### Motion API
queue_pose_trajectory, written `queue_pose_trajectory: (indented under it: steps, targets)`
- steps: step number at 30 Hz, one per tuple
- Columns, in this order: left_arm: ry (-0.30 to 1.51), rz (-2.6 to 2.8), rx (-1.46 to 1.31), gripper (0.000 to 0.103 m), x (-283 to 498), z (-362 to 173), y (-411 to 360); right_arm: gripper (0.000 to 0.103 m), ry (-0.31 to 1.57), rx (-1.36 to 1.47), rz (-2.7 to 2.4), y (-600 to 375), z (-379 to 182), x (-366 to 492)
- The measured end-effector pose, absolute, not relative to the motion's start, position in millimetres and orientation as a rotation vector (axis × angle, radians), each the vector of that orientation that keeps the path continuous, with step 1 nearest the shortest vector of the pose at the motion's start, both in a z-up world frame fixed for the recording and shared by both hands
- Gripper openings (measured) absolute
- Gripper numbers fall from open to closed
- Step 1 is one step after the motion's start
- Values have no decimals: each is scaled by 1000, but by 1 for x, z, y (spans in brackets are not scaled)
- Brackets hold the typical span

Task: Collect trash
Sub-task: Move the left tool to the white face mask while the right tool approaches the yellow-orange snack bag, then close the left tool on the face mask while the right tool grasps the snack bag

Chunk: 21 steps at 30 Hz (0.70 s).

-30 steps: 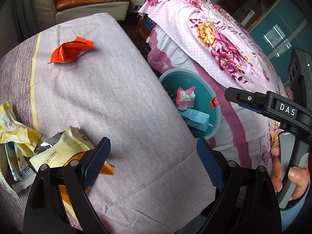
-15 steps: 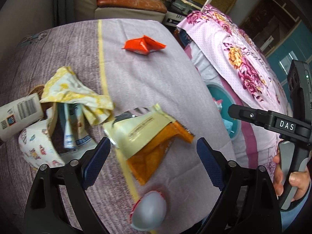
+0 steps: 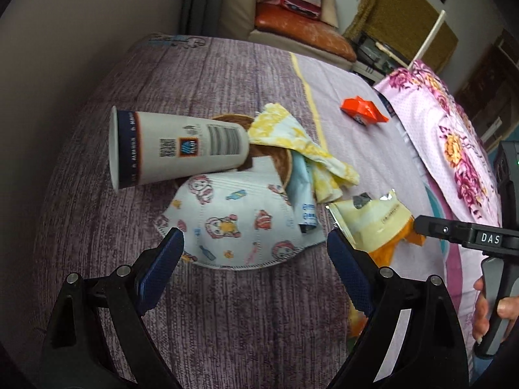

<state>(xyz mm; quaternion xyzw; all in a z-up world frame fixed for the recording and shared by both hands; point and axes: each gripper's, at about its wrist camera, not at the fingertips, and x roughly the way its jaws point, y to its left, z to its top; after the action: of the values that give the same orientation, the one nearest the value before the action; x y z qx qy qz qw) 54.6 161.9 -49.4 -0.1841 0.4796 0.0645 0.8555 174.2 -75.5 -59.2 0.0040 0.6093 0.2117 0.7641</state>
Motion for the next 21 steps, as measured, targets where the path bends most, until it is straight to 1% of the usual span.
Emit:
queue_pose_trajectory:
  steps: [5,8,14,18,20,21]
  targets:
    - [1023,158,-419,90,58,-62,177,79,1345,-4,471,-63,-68,177]
    - [1038,160,-411,90,64,-70,176,82,1352,1,477,-59,-73,178]
    - [1070,145,-391,91,72,-84,173,83,1371,27,488,-53,-83,179]
    - [1040,120,-370,91,70,-84,168,83,1356,41,503,-50,-87,175]
    - [1031,114,-374,86,68,-84,167,83,1340,38,508,-49,-87,172]
    - [1030,116,-368,79,68,-84,166,83,1331,36,511,-49,-88,171]
